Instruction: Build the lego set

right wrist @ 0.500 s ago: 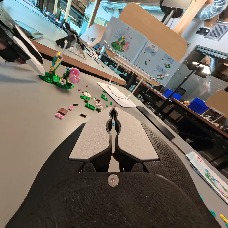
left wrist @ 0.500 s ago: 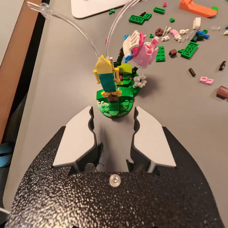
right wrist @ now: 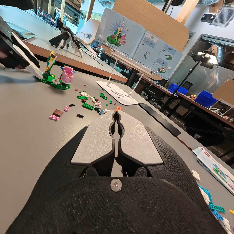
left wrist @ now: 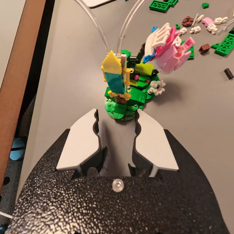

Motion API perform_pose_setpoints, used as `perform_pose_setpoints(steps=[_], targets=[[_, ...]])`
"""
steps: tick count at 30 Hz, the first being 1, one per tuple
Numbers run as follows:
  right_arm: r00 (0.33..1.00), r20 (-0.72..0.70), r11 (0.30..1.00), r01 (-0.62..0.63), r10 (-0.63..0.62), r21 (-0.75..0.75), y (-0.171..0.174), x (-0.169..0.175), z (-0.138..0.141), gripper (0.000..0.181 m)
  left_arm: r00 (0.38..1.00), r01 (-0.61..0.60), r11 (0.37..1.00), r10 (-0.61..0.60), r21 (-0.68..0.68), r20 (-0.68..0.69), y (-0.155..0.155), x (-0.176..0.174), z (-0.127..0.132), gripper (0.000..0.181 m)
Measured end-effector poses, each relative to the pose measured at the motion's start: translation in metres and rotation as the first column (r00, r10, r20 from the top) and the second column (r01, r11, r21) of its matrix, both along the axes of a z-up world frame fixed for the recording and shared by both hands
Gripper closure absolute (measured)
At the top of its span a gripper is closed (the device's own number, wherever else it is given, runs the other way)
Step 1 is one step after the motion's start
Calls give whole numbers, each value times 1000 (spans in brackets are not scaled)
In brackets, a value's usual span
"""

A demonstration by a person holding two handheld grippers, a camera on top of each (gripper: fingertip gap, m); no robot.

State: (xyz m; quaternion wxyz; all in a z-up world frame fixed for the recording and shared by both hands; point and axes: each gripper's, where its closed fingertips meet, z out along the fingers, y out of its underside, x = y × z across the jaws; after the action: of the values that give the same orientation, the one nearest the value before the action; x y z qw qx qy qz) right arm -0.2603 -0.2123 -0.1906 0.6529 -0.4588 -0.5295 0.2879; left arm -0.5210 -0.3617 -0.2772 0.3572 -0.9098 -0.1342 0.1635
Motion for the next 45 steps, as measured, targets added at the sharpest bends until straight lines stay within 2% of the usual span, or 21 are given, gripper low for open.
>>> perform_pose_setpoints(steps=[6,12,15,17,20,22,25,31,33,36,42,45], targets=[[1000,-4,1000,0,0,-5,1,1,1,181,1000,-9,1000,9,-6,-14,-3,2,0,126],[1000,1,1000,-1,1,17,1,6,0,181,997,57,998,-57,1,-57,-8,41,4,128],[1000,-2,1000,2,-2,10,5,14,0,181,981,191,978,-188,81,-45,7,97,8,132],[1000,-2,1000,8,-8,1,9,19,-1,181,949,307,943,-294,127,-112,25,139,14,135],[1000,-2,1000,20,-20,-4,18,29,-3,181,869,490,844,-454,218,-196,62,210,26,140],[999,-10,1000,31,-31,0,24,37,-2,181,816,570,785,-506,243,-281,87,240,31,146],[999,-36,999,34,-34,-6,29,48,1,181,791,586,770,-478,250,-382,120,252,36,160],[992,-116,998,45,-49,-33,36,62,10,181,796,604,687,-506,403,-332,148,259,55,159],[991,-123,999,48,-49,-13,35,62,11,181,785,620,666,-540,415,-304,148,263,53,159],[991,-129,999,28,-23,34,29,61,14,181,746,665,596,-559,450,-362,140,271,62,165],[991,-131,996,-3,14,85,21,61,16,181,717,697,585,-572,415,-398,136,277,60,173],[989,-145,997,-29,39,71,18,61,17,181,708,702,541,-600,463,-373,132,280,65,181]])
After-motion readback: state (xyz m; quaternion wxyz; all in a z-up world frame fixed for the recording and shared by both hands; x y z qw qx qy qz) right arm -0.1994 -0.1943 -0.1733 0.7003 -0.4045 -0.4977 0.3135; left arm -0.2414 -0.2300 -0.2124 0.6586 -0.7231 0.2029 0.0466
